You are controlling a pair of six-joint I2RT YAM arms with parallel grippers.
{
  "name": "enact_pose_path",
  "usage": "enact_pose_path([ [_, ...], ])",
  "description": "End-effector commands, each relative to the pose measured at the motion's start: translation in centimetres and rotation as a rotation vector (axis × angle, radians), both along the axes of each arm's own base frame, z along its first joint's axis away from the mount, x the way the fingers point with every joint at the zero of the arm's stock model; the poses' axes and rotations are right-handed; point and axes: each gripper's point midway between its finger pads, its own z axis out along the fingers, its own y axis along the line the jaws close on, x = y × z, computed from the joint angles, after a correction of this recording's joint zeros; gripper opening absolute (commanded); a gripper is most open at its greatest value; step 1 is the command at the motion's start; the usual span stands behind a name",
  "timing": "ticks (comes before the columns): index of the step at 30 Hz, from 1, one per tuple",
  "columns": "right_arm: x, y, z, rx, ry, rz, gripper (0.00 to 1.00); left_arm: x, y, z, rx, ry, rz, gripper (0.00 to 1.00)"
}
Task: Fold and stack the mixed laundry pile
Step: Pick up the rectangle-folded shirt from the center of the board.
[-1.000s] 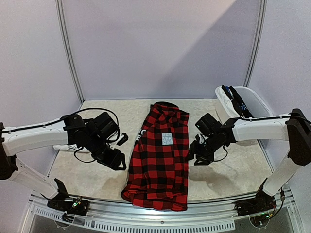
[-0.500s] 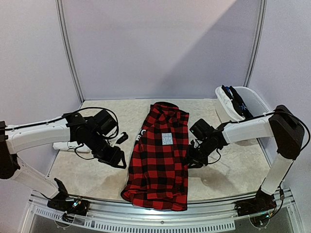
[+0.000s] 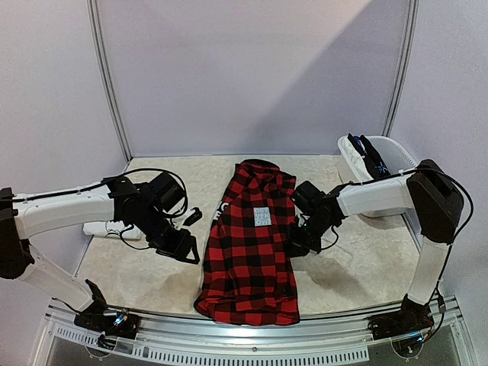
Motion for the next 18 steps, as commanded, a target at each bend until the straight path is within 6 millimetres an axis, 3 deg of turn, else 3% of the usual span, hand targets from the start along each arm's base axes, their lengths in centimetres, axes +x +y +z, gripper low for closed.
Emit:
enact_pose_path([
  [1, 2.4, -3.3, -0.8, -0.113, -0.001, -0.066, 0.00, 1.6, -0.8, 0.2, -0.014, -0.011, 0.003, 0.52],
  [4, 2.6, -3.4, 0.0, -0.125, -0.008, -0.039, 0.00, 1.7, -1.2, 0.6, -0.020, -0.004, -0.010, 0.52],
  [8, 0.9, -3.3, 0.7, -0.103, 0.003, -0.011, 0.04, 0.8, -0.9, 0.3, -0.013, 0.025, -0.036, 0.52],
  [13, -2.0, -3.7, 1.6, -0.078, 0.021, 0.008, 0.30, -0.8, -0.9, -0.4, -0.031, 0.087, -0.058, 0.52],
  [18, -4.9, -4.7, 2.9, -0.023, 0.032, 0.002, 0.48, -2.2, -1.3, -0.8, -0.037, 0.132, -0.059, 0.52],
])
